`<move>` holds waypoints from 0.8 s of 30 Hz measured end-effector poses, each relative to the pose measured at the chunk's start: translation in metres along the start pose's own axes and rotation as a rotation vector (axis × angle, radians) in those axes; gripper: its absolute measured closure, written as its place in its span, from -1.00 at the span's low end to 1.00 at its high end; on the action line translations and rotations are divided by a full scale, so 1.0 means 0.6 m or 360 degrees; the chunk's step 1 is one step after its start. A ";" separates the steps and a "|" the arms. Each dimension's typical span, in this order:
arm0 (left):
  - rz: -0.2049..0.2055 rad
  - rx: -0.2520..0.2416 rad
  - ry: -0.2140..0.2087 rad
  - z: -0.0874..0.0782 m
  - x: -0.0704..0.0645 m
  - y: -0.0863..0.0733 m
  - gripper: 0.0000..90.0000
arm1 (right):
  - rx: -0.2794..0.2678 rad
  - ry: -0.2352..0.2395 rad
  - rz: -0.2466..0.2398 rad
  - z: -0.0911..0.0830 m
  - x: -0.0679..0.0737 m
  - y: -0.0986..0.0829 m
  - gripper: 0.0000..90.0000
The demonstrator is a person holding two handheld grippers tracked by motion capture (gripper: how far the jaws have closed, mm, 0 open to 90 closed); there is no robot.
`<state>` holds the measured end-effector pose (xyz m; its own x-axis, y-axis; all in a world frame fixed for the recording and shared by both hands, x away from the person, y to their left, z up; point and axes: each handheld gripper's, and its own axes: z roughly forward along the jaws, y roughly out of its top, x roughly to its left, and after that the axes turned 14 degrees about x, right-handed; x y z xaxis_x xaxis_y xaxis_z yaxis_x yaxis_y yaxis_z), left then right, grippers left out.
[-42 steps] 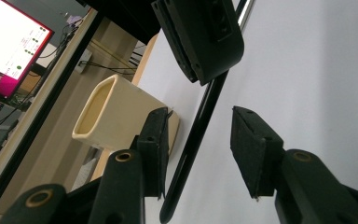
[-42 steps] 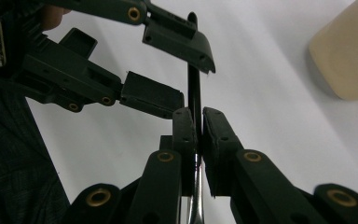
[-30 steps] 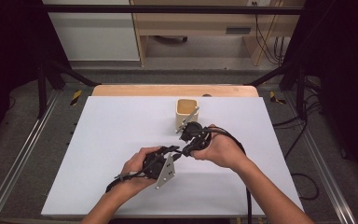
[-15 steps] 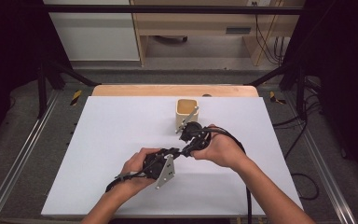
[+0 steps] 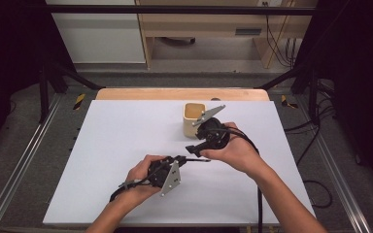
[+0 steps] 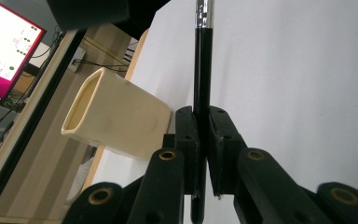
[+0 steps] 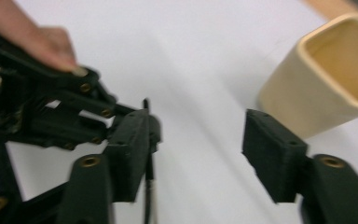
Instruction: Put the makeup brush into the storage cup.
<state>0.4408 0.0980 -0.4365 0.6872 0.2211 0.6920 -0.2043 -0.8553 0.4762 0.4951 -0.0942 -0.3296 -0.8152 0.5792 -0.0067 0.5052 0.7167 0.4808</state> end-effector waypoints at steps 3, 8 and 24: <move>-0.0034 -0.0006 -0.0003 -0.002 0.001 -0.004 0.86 | -0.0079 -0.0110 0.0029 -0.001 -0.007 -0.012 -0.45; -0.0067 0.0005 0.0004 -0.013 0.007 -0.011 0.86 | -0.0196 -0.0214 0.0102 -0.004 -0.020 -0.032 -0.70; -0.0222 -0.0015 0.0007 -0.036 0.027 -0.031 0.86 | -0.0371 -0.0295 0.0197 -0.013 -0.043 -0.112 -0.86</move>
<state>0.4403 0.1277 -0.4225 0.7063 0.3400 0.6210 -0.1134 -0.8115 0.5733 0.4799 -0.1603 -0.3549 -0.6753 0.7326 -0.0848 0.5012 0.5403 0.6759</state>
